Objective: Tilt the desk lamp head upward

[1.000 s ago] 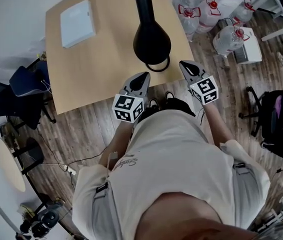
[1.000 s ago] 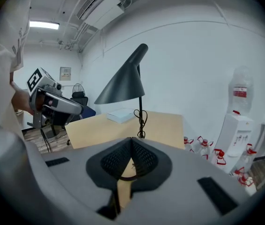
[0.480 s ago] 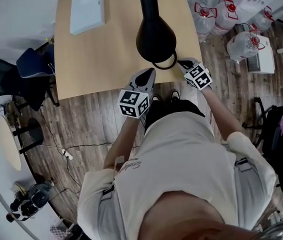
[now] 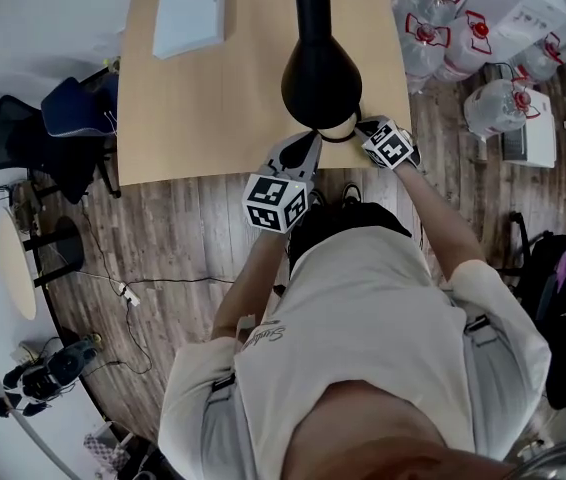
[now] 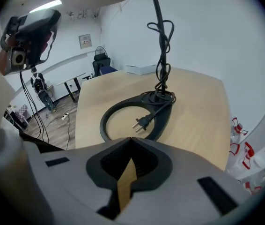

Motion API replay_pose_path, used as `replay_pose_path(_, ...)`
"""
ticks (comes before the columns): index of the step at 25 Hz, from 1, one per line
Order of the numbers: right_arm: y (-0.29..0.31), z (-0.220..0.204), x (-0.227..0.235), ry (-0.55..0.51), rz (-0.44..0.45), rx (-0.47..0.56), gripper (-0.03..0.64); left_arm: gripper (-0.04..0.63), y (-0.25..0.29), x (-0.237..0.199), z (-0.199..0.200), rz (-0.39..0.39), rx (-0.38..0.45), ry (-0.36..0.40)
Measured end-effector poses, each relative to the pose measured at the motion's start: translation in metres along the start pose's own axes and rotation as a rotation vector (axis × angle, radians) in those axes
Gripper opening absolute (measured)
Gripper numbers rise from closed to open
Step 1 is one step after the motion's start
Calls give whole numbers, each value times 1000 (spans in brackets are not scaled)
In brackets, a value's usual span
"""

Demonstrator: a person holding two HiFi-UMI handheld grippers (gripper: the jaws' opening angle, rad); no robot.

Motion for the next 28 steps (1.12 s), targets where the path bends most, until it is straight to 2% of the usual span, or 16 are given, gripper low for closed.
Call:
replay_pose_path(11,4,3,0,33,19,-21,-5,17,9,6,6,-28,16,2)
replay_pose_path(14,4,0,-1,75,2,-11,-5,17,11,13,7,-52,29,23)
replay_pose_path(17,4,0,-3,66,-22,-15,-5,17,13,20,10,-72,44,39)
replay_pose_path(20,5,2,-3,49,-22,-25,-5,17,13,24,12,-58,45,68)
replay_pose_path(23,5,0,-2,45,-23,-30,-5,17,14,25,11,-54,45,47)
replay_pose_path(28,2,0,-6,66,-21,-30,-5,17,7,31,10,-28,65,60)
Point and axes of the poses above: the fingertips, and each gripper's own axes: y forward along the fingers, x to its right, z out of its top, the point moved 8 cm from there along -y, backward along the fingers, and after that the axes turned 15 degrees about -y, right-handed, at the moved point
